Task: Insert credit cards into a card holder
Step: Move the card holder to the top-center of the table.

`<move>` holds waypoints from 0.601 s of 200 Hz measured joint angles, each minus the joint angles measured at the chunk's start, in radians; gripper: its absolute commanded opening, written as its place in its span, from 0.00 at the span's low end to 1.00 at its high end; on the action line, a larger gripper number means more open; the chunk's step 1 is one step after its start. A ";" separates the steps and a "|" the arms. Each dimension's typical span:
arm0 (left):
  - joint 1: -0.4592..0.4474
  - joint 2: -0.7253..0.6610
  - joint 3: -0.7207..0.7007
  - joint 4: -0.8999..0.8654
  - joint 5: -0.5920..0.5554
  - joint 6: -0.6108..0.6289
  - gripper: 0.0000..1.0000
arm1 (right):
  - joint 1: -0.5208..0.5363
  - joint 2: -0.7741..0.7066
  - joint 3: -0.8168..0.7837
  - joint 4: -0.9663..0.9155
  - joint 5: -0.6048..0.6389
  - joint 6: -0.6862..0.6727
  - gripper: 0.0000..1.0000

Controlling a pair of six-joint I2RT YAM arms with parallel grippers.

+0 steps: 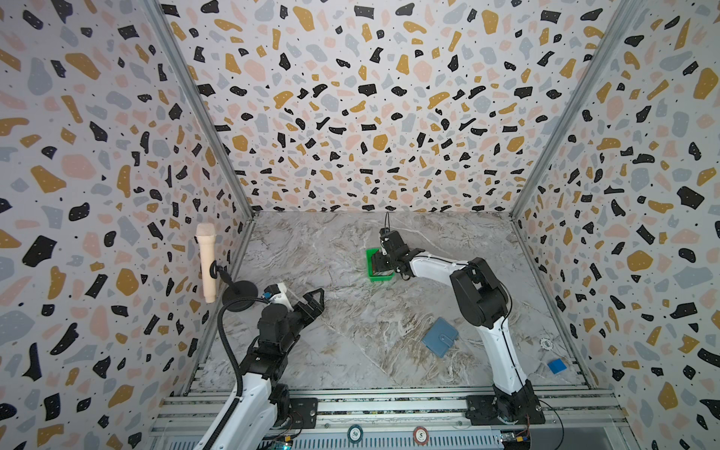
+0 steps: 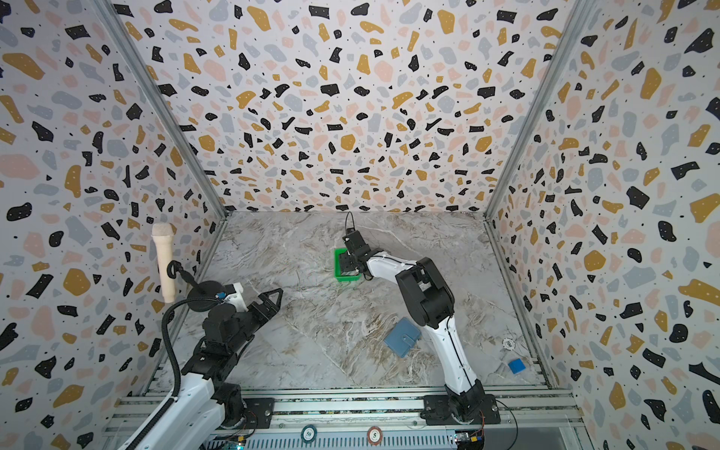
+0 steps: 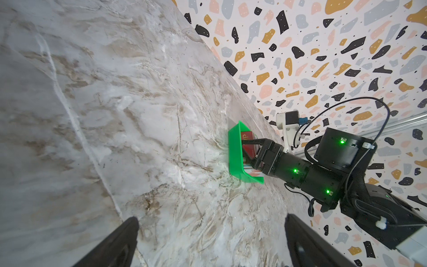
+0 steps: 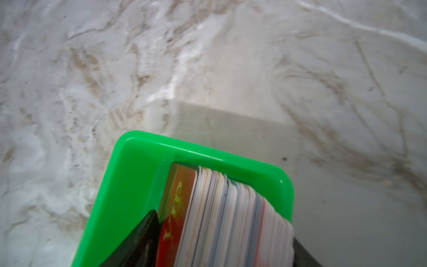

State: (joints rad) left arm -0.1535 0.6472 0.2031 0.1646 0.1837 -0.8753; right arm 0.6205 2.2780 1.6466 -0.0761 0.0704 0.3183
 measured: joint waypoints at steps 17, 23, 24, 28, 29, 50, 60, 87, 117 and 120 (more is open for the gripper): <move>0.000 0.013 0.000 0.008 0.014 0.000 1.00 | -0.026 0.000 0.000 -0.002 -0.021 -0.028 0.85; 0.000 0.019 0.000 0.012 0.021 0.000 1.00 | -0.031 0.000 0.000 -0.008 -0.026 -0.040 0.88; 0.000 0.020 0.000 0.012 0.021 0.000 1.00 | -0.032 0.000 0.000 -0.010 -0.028 -0.041 0.89; 0.000 0.023 0.000 0.015 0.024 0.000 1.00 | -0.034 0.000 0.000 -0.013 -0.031 -0.044 0.91; 0.000 0.024 0.000 0.016 0.025 0.000 1.00 | -0.034 0.000 0.000 -0.014 -0.030 -0.047 0.91; 0.000 0.040 0.000 0.029 0.047 0.000 1.00 | -0.034 0.000 0.002 -0.027 -0.035 -0.066 0.98; 0.000 0.049 0.000 0.045 0.061 -0.002 1.00 | -0.033 -0.003 0.002 -0.029 -0.035 -0.074 1.00; 0.000 0.061 0.000 0.087 0.102 -0.003 1.00 | -0.032 -0.052 -0.013 -0.052 -0.024 -0.078 0.99; -0.016 0.053 0.000 0.126 0.126 -0.003 1.00 | -0.032 -0.262 -0.123 -0.045 0.004 -0.060 1.00; -0.020 0.051 0.000 0.130 0.124 -0.003 1.00 | -0.032 -0.287 -0.137 -0.040 0.006 -0.055 1.00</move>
State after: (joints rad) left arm -0.1738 0.6983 0.2031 0.2943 0.3080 -0.8787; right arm 0.5884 1.9911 1.5097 -0.1158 0.0765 0.2634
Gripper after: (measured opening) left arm 0.999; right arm 0.994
